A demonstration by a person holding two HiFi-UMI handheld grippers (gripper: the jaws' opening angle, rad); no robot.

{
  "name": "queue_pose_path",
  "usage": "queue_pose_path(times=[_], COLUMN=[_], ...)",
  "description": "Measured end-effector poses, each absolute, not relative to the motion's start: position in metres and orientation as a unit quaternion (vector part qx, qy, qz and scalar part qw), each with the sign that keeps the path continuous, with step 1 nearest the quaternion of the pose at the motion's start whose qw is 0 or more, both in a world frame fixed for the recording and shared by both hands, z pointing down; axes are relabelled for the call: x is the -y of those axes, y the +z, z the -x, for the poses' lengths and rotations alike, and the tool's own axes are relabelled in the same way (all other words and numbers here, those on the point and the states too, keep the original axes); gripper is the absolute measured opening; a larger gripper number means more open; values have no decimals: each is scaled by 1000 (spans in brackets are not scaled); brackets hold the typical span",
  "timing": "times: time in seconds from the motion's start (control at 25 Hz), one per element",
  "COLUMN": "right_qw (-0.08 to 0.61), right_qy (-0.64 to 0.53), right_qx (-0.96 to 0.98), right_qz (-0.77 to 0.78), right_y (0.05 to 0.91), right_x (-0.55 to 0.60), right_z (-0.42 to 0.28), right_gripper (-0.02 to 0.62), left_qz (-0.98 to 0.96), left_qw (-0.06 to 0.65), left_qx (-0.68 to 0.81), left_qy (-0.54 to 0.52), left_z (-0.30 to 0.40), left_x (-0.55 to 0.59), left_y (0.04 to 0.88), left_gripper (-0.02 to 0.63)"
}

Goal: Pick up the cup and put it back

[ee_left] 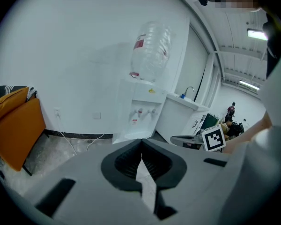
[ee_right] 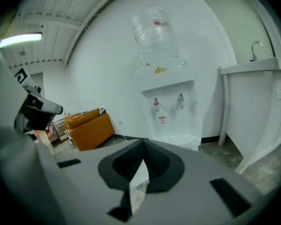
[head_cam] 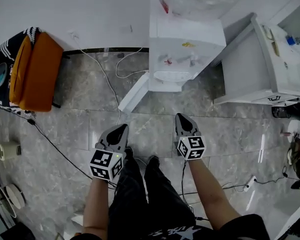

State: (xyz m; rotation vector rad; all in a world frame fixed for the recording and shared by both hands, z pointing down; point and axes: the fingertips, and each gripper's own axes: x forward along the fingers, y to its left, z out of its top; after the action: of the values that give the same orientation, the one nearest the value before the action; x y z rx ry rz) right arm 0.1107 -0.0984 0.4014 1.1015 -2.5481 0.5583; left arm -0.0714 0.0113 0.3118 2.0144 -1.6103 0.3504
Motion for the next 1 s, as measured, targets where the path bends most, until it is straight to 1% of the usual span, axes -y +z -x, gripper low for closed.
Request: queue_pose_path(times=[0.16,0.36,0.52,0.64,0.76,1.0], right_qw=[118,96,84,90,112,136], right_qy=[228,206,202,195,178,145], right_qx=[890,897,894,894,899,898], right_qz=[-376,-380,-391,-392,-386,-394], right_y=[354,307,287,278,273,259], right_x=[87,90,101,100,94,90], right_z=[-125,-141,-154,-157,-150,-129], right_gripper=[6,5,5,6,5,5], left_qz=[-741,-749,-753,-753,-757,-760], left_qw=[266,266,255,246,243,254], left_qx=[603,593,594,598,595,586], left_qy=[126,129,125,120,118,117], left_z=[60,40,38,43,50,72], left_x=[-22,-24,-16,-13,-17,-21], left_y=[280,254,236,221,211,221], left_gripper=[11,11,11,11,11,11])
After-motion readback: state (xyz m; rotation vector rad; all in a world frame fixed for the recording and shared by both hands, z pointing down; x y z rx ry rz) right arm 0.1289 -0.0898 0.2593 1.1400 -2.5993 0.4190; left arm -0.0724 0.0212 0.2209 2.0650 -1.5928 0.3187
